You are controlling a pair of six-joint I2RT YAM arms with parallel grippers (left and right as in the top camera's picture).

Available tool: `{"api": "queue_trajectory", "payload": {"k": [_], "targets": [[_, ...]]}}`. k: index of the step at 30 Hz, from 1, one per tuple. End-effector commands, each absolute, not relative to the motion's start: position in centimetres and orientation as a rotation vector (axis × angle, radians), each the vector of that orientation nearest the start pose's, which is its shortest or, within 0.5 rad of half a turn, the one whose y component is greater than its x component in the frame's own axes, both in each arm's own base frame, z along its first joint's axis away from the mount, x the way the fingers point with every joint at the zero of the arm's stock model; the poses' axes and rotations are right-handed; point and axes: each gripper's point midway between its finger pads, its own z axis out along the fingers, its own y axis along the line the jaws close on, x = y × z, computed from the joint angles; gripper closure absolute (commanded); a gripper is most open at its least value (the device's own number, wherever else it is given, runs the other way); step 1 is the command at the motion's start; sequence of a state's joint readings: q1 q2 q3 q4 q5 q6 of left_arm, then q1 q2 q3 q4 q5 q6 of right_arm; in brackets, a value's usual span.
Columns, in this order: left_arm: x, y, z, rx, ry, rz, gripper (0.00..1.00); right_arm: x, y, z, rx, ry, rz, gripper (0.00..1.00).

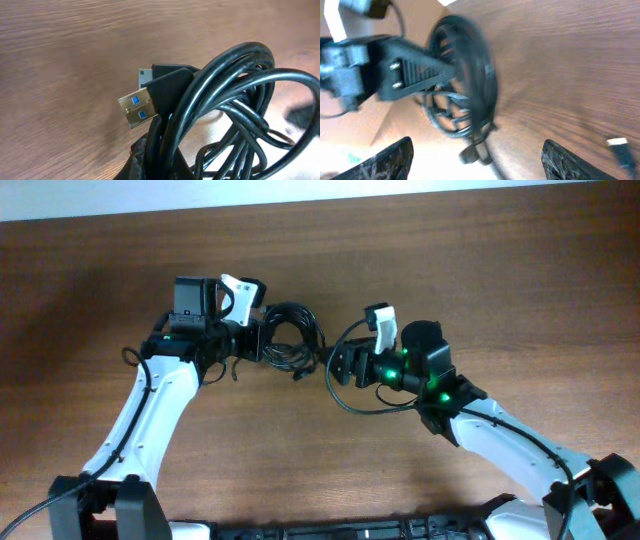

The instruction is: Untangle cables

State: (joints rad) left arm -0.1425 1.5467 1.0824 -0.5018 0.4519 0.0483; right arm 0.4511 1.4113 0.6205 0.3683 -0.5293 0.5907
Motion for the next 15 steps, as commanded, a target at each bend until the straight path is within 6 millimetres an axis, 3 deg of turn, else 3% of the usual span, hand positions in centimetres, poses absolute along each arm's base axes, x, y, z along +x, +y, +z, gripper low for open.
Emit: {"api": "queue_trajectory", "payload": {"k": [1,4,6,7,10,12,15], "targets": [[38.5,-10.6,12.4,0.057,2.546,-0.508,1.00,28.8,27.8,16.3,-0.388,2.100,1.327,0.20],[39.1,-8.9,12.1,-0.515,2.535,-0.530,1.00,26.9,30.2,15.8,-0.424,2.123,1.319,0.20],[38.9,-9.0,12.0,-0.921,2.480,-0.643,1.00,27.3,31.1,14.3,-0.416,2.121,1.134,0.20],[38.3,-9.0,11.6,-1.213,2.423,-0.695,1.00,28.0,31.1,13.4,-0.359,2.125,1.012,0.20],[38.0,-9.3,11.5,-1.397,2.373,-0.750,1.00,27.7,33.0,13.5,-0.474,2.025,0.926,0.17],[37.7,-10.4,11.8,-1.442,2.387,-0.844,1.00,27.9,33.9,13.1,-0.599,1.943,0.863,0.16],[37.5,-10.9,12.0,-1.439,2.401,-0.879,1.00,28.4,34.8,11.8,-0.616,1.914,0.872,0.17]]}}
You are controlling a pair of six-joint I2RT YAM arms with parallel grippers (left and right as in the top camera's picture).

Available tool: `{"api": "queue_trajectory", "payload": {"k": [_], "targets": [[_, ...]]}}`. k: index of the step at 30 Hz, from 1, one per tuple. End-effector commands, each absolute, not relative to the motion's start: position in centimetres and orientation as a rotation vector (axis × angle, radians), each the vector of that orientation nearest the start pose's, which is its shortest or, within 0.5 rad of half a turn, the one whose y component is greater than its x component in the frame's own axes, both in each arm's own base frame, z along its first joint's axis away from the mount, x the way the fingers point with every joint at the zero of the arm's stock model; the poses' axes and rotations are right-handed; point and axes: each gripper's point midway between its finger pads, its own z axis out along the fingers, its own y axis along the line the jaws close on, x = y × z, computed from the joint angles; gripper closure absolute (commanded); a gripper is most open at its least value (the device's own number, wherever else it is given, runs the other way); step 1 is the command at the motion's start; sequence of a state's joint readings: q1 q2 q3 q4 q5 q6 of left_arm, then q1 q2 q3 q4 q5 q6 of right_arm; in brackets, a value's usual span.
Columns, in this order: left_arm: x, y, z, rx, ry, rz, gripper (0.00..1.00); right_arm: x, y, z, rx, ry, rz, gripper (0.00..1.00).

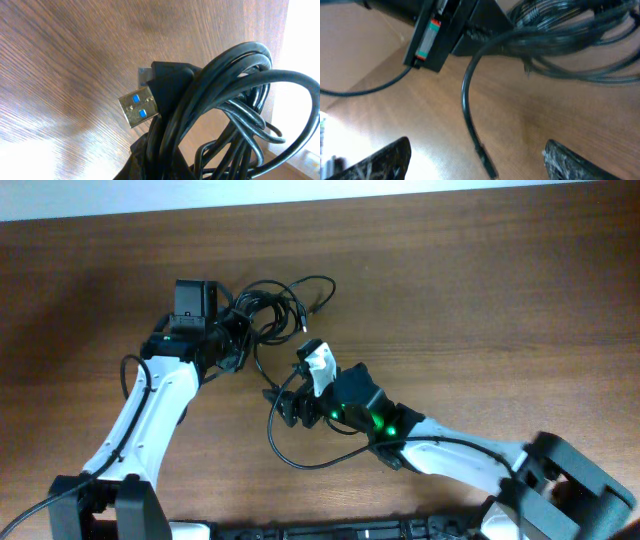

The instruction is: Untangle cables

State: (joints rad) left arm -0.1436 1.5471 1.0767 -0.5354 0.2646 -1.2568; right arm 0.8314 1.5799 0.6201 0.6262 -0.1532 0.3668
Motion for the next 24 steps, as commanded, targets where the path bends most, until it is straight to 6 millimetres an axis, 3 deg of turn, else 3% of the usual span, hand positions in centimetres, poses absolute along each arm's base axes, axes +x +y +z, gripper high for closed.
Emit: {"api": "queue_trajectory", "payload": {"k": [1,4,6,7,8,12,15,19,21,24], "targets": [[37.5,-10.9,12.0,-1.439,2.400,-0.879,1.00,28.4,34.9,11.7,-0.619,1.910,0.878,0.21],[37.5,-11.1,12.0,-1.447,2.402,-0.893,1.00,27.9,35.5,11.7,-0.648,1.899,0.919,0.41],[37.4,-11.3,12.1,-1.453,2.407,-0.916,1.00,27.3,36.0,12.1,-0.683,1.884,0.969,0.60],[37.4,-11.3,12.1,-1.451,2.407,-0.914,1.00,27.2,36.0,12.1,-0.687,1.884,0.973,0.85],[37.4,-11.3,12.1,-1.420,2.419,-0.906,1.00,27.2,36.0,12.1,-0.685,1.883,0.972,0.96],[37.7,-10.5,11.9,-1.077,2.509,-0.784,1.00,26.9,36.2,13.9,-0.695,1.832,1.009,0.96],[37.7,-10.5,11.8,-1.011,2.524,-0.767,1.00,27.0,35.8,16.5,-0.679,1.772,1.022,0.96],[38.1,-10.5,12.1,-0.352,2.586,-0.618,1.00,30.1,32.0,19.4,-0.413,1.820,1.113,0.96],[38.6,-10.8,12.5,-0.223,2.559,-0.603,1.00,30.8,30.9,19.2,-0.332,1.874,1.186,0.96],[38.8,-12.7,13.8,0.085,2.486,-0.673,1.00,31.8,28.8,16.9,-0.187,2.014,1.214,0.96]]}}
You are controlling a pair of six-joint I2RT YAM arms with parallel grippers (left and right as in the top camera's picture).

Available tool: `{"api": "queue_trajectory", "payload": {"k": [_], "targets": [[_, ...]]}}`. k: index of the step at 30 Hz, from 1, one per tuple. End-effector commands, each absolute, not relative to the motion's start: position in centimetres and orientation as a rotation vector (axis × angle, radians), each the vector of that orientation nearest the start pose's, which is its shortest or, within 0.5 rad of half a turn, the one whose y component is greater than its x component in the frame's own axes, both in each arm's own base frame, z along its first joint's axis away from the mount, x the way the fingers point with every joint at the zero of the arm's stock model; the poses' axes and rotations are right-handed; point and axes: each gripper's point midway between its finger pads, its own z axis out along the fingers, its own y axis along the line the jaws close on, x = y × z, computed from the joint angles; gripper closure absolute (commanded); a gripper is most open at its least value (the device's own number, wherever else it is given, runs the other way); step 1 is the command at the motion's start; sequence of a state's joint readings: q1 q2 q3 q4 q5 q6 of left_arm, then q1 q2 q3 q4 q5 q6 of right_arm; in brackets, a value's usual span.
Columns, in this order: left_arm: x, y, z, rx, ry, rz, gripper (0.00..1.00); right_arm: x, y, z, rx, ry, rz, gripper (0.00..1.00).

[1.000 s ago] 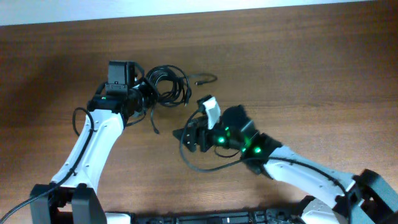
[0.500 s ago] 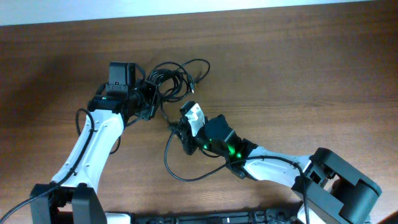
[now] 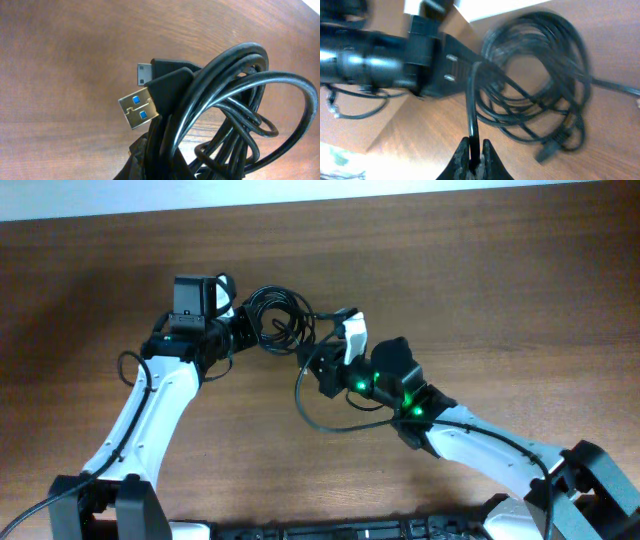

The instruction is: Untangle cables

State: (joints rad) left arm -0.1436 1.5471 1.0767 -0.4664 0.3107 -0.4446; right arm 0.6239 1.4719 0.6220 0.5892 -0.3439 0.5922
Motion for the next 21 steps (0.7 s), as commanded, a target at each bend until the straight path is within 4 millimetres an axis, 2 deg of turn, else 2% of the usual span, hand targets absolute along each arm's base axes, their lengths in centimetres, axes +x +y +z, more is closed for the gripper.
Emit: {"api": "queue_trajectory", "payload": {"k": [1,4,8,11,14,17,21], "targets": [[38.7,-13.4,14.2,0.174,2.457,-0.712,1.00,31.7,28.8,16.9,-0.193,2.018,1.222,0.96],[37.7,-15.4,15.0,0.395,2.389,-0.800,1.00,32.0,28.6,16.9,-0.173,2.014,1.204,0.96],[36.6,-17.8,15.0,0.560,2.355,-0.800,1.00,33.4,27.5,16.7,0.006,2.022,1.171,0.96],[35.9,-18.9,14.9,0.596,2.359,-0.816,1.00,35.2,25.8,16.7,0.122,1.984,1.057,0.96],[35.8,-18.9,14.9,0.597,2.361,-0.820,1.00,36.3,23.6,15.4,0.232,1.995,0.906,0.96],[34.3,-20.9,16.4,0.665,2.293,-1.028,1.00,36.6,23.1,14.7,0.253,2.008,0.868,0.96],[32.5,-22.3,16.8,0.712,2.290,-1.136,1.00,37.1,22.2,14.8,0.296,1.983,0.813,0.96]]}}
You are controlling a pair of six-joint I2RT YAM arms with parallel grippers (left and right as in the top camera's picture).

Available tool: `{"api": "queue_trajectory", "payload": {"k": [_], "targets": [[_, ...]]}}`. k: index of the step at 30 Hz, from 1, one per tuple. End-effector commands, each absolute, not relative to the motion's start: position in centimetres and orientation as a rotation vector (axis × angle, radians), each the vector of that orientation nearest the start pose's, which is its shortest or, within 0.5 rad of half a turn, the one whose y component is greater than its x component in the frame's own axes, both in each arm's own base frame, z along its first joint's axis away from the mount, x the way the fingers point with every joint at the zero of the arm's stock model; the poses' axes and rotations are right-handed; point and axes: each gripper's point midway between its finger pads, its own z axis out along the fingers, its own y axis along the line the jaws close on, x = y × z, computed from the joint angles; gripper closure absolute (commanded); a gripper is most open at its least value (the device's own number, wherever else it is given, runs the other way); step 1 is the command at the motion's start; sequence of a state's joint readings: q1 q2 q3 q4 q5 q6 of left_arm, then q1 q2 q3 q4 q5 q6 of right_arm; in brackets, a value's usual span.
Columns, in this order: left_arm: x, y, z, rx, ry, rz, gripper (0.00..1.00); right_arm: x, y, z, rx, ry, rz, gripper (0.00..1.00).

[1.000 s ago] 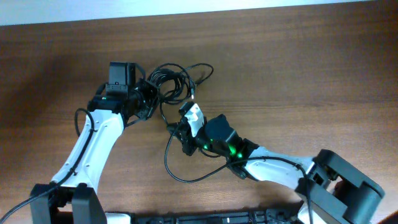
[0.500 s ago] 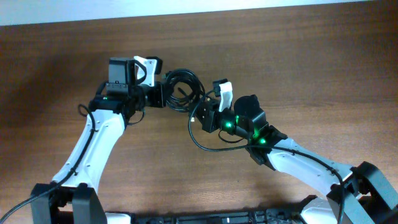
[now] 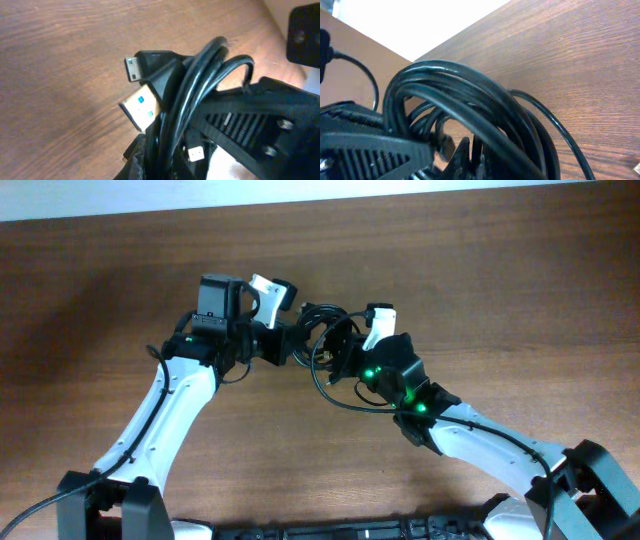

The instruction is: Untangle cables

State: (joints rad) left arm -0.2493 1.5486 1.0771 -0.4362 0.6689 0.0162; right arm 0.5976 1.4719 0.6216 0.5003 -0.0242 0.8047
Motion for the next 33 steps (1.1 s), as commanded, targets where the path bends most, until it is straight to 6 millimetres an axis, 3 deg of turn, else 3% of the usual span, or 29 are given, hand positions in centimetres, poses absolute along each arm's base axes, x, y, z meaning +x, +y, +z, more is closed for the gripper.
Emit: {"api": "queue_trajectory", "payload": {"k": [1,4,7,8,9,10,11,13,16,18,20,24,27,29,30,33], "targets": [[31.4,-23.4,17.4,0.767,2.253,-1.216,1.00,37.2,22.0,14.8,0.304,1.977,0.802,0.96],[29.6,-24.9,16.8,0.929,2.225,-1.187,1.00,37.7,22.0,16.3,0.310,1.914,0.824,0.96],[29.8,-24.3,15.1,0.928,2.310,-1.045,1.00,37.8,22.1,16.7,0.311,1.896,0.831,0.96],[30.0,-24.2,15.1,0.922,2.304,-1.041,1.00,37.7,22.0,16.0,0.312,1.925,0.816,0.92],[30.8,-23.7,15.2,0.888,2.305,-1.016,1.00,37.5,21.8,15.3,0.313,1.952,0.801,0.81],[32.4,-22.2,14.7,0.763,2.363,-0.942,1.00,37.2,22.0,14.9,0.305,1.976,0.801,0.59],[34.1,-20.2,14.2,0.608,2.429,-0.853,1.00,37.1,22.4,15.0,0.288,1.981,0.826,0.45],[37.5,-13.7,13.0,0.206,2.526,-0.641,1.00,35.9,24.0,16.7,0.168,1.972,0.928,0.22],[39.2,-8.0,13.1,-0.103,2.519,-0.620,1.00,33.9,25.5,20.1,-0.124,1.889,0.958,0.01],[39.3,-6.8,13.3,-0.148,2.507,-0.660,1.00,33.5,25.5,20.3,-0.334,1.837,0.819,0.01],[38.9,-8.2,14.0,-0.081,2.485,-0.786,1.00,33.5,25.5,17.9,-0.509,1.855,0.675,0.01],[37.2,-11.9,14.1,0.160,2.491,-0.858,1.00,33.9,25.8,14.6,-0.541,1.924,0.646,0.02],[36.1,-14.3,14.0,0.380,2.465,-0.843,1.00,34.1,25.9,13.3,-0.717,1.878,0.519,0.01],[35.2,-15.2,13.9,0.552,2.434,-0.825,1.00,34.2,25.6,13.1,-0.765,1.856,0.462,0.01],[34.6,-15.3,13.8,0.616,2.428,-0.811,1.00,35.1,24.5,12.9,-0.723,1.873,0.374,0.01],[33.4,-16.0,15.9,0.750,2.329,-0.852,1.00,35.2,24.2,11.7,-0.719,1.908,0.347,0.10]]}}
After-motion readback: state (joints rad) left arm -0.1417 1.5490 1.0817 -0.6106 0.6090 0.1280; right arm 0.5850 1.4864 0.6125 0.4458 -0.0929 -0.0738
